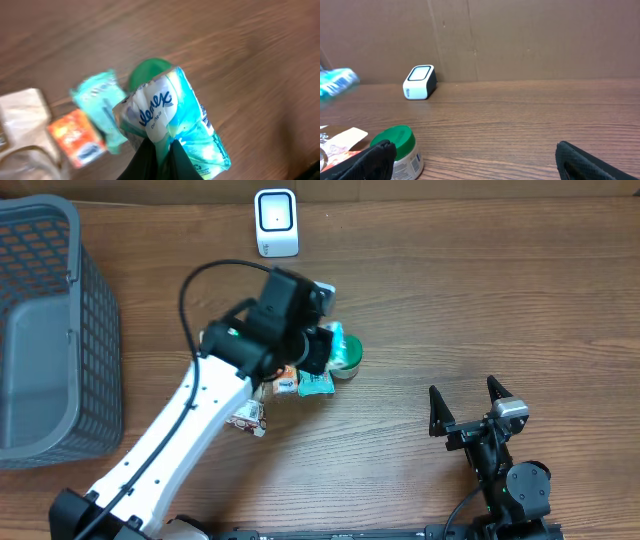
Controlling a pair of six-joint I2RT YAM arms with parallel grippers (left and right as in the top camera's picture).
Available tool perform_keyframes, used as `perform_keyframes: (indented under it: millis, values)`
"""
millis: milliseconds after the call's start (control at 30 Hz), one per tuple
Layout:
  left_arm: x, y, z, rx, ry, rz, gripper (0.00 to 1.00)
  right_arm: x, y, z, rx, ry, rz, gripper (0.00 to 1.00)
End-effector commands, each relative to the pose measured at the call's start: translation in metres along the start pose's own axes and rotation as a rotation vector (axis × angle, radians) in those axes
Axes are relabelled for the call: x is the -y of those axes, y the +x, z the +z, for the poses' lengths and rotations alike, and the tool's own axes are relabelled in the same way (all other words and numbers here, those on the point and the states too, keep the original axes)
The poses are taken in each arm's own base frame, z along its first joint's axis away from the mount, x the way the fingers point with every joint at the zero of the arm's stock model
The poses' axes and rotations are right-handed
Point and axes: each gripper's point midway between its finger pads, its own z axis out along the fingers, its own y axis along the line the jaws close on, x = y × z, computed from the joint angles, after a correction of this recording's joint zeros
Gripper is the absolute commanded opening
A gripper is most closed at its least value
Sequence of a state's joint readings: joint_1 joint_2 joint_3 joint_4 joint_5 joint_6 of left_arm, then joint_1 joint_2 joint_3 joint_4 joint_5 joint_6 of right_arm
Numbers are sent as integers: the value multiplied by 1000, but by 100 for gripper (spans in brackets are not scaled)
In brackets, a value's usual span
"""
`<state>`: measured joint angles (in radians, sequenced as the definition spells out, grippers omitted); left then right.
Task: Scan the item barcode
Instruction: 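Carry the Kleenex pack over the items and set it right of the jar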
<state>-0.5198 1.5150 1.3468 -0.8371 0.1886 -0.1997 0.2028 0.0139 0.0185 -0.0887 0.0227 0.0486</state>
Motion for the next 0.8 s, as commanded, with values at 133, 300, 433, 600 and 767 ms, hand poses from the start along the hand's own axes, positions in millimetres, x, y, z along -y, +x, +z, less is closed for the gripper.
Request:
perform_keyframes:
  millis: [133, 300, 433, 600, 767]
  values:
    - [45, 4, 41, 29, 92, -5, 4, 0, 1, 0, 6, -5, -5, 100]
    - [75, 1, 74, 41, 151, 48, 4, 0, 1, 0, 6, -5, -5, 100]
    - [84, 8, 101, 16, 158, 36, 4, 0, 1, 0, 6, -5, -5, 100]
    - [80, 14, 117, -14, 149, 16, 4, 0, 1, 0, 6, -5, -5, 100]
    - [80, 19, 125, -33, 154, 15, 4, 0, 1, 0, 6, -5, -5, 100]
